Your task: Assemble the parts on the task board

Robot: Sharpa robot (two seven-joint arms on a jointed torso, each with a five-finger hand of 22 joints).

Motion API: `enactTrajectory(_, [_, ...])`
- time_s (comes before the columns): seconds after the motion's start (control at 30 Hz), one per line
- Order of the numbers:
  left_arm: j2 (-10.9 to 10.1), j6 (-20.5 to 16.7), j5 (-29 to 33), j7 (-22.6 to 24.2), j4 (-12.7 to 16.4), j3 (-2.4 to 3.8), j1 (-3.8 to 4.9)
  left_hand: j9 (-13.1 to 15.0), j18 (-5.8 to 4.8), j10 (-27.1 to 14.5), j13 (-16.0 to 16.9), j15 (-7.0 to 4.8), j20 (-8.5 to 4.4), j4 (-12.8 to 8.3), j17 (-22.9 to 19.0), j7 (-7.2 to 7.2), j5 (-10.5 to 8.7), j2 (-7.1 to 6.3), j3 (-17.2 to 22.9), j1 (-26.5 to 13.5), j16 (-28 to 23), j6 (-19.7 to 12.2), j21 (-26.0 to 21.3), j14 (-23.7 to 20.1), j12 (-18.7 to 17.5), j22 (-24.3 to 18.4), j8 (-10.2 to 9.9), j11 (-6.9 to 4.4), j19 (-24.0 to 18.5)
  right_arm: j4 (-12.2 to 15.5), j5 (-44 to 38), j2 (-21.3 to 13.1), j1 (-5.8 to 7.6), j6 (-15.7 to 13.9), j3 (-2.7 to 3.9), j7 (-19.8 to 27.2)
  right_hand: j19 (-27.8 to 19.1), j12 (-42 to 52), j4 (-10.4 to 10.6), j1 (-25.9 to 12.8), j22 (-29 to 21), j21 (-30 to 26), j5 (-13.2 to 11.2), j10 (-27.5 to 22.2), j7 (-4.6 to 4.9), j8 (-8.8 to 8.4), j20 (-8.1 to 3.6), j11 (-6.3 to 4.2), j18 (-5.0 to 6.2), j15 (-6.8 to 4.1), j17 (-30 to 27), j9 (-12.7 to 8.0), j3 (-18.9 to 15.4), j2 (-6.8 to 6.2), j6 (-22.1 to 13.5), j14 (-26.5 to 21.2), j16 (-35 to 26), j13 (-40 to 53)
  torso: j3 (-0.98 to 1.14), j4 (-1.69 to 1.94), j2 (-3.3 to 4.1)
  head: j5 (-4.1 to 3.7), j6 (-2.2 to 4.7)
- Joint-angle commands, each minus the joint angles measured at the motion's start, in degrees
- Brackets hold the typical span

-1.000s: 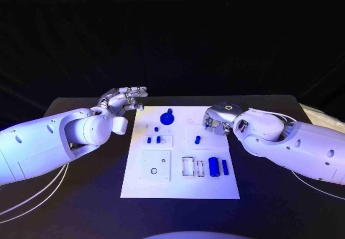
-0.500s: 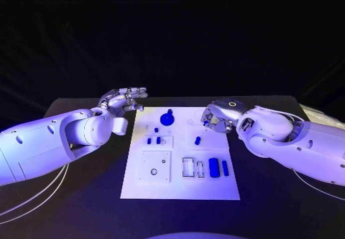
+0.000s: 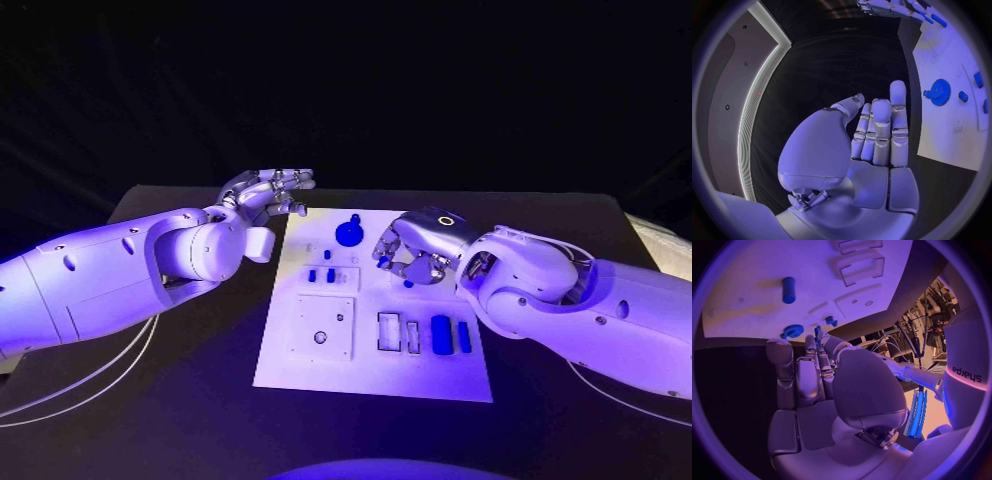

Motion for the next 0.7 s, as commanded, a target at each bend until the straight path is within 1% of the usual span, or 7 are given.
enactTrajectory(0.03, [0.29,1.01,-0.12,0.80,0.21,0.05,0.02,-0.01,0.43,-0.44,-0.05,0.17,0.47,0.09,-0.20,-0.13,-0.21,0.32,-0.47,-0.34,0.07,-0.56,-0.23,-0.15,0.48,-0.12,0.35,0.13,-0.13,0.25,1.33,1.36,-1.13,1.15,-0.25,1.43,0.32,-0.31,-0.03,-0.28,-0.09,0.37,0.19,0.01,0.62,-0.32,0.13,0.38,-0.47,0.35,-0.13,-0.01,0.40,0.21,-0.06,2.48,0.15,-0.17,0.00,-0.20,-0.04,1.03,-0.44])
enactTrajectory(0.1, [0.35,1.16,-0.12,0.82,0.28,0.05,0.02,0.00,0.43,-0.50,-0.05,0.18,0.49,0.12,-0.21,-0.12,-0.21,0.31,-0.54,-0.40,0.09,-0.61,-0.25,-0.17,0.55,-0.14,0.39,0.15,-0.14,0.11,1.18,1.89,-1.56,1.43,-0.34,1.57,0.31,-0.39,-0.07,-0.30,-0.12,0.36,0.19,-0.03,0.70,-0.39,0.17,0.45,-0.47,0.41,-0.15,-0.02,0.47,0.20,-0.14,2.47,0.16,-0.23,0.01,-0.15,-0.02,1.24,-0.51])
enactTrajectory(0.23, [0.52,1.49,-0.12,0.76,0.64,0.05,0.02,0.01,0.43,-0.69,-0.04,0.23,0.53,0.19,-0.33,-0.08,-0.20,0.28,-0.73,-0.55,0.09,-0.78,-0.31,-0.27,0.72,-0.20,0.50,0.18,-0.17,-0.69,0.79,3.45,-2.90,2.19,-0.55,2.02,0.36,-0.50,-0.15,-0.32,0.02,0.46,0.21,-0.06,0.80,-0.47,0.24,0.55,-0.50,0.49,-0.20,-0.03,0.60,0.20,-0.22,2.46,0.16,-0.32,0.06,-0.04,0.04,1.62,-0.73])
enactTrajectory(0.4, [0.70,1.67,-0.12,0.65,1.05,0.04,0.02,0.01,0.43,-0.81,-0.04,0.25,0.57,0.25,-0.38,-0.07,-0.18,0.32,-0.83,-0.64,0.10,-0.88,-0.36,-0.34,0.83,-0.24,0.58,0.21,-0.20,-1.97,0.72,4.98,-4.34,2.70,-0.70,2.61,0.29,-0.57,-0.20,-0.34,-0.16,0.39,0.23,-0.06,0.90,-0.53,0.29,0.64,-0.47,0.55,-0.32,-0.04,0.70,0.22,-0.26,2.43,0.10,-0.38,0.00,-0.10,0.04,2.03,-1.08])
enactTrajectory(0.47, [0.74,1.70,-0.12,0.63,1.13,0.04,0.02,0.01,0.43,-0.81,-0.04,0.25,0.57,0.25,-0.38,-0.07,-0.18,0.32,-0.83,-0.64,0.10,-0.88,-0.36,-0.34,0.83,-0.24,0.58,0.21,-0.20,-2.40,0.70,5.45,-4.72,2.80,-0.74,2.78,0.29,-0.58,-0.21,-0.35,-0.17,0.39,0.24,-0.06,0.92,-0.54,0.30,0.65,-0.47,0.56,-0.34,-0.04,0.72,0.22,-0.27,2.43,0.09,-0.39,0.02,-0.15,0.02,2.19,-1.18])
enactTrajectory(0.57, [0.80,1.73,-0.12,0.58,1.18,0.04,0.02,0.02,0.44,-0.90,-0.03,0.26,0.59,0.27,-0.32,-0.07,-0.16,0.39,-0.87,-0.64,0.17,-0.95,-0.39,-0.35,0.93,-0.27,0.65,0.21,-0.22,-2.81,0.68,6.08,-5.19,3.02,-0.81,3.00,0.29,-0.61,-0.24,-0.35,-0.17,0.39,0.25,-0.05,0.96,-0.56,0.32,0.69,-0.46,0.58,-0.36,-0.04,0.76,0.24,-0.28,2.42,0.09,-0.42,0.12,-0.20,0.03,2.40,-1.39])
enactTrajectory(0.7, [0.85,1.78,-0.12,0.54,1.23,0.04,0.02,0.02,0.44,-0.90,-0.03,0.26,0.59,0.27,-0.32,-0.07,-0.16,0.39,-0.87,-0.64,0.17,-0.95,-0.39,-0.35,0.93,-0.27,0.65,0.21,-0.22,-3.07,0.43,6.71,-5.67,3.35,-0.91,3.10,0.29,-0.63,-0.28,-0.35,-0.16,0.40,0.27,-0.05,1.00,-0.57,0.34,0.71,-0.46,0.60,-0.34,-0.04,0.81,0.25,-0.28,2.42,0.11,-0.44,0.08,-0.22,0.00,2.69,-1.73])
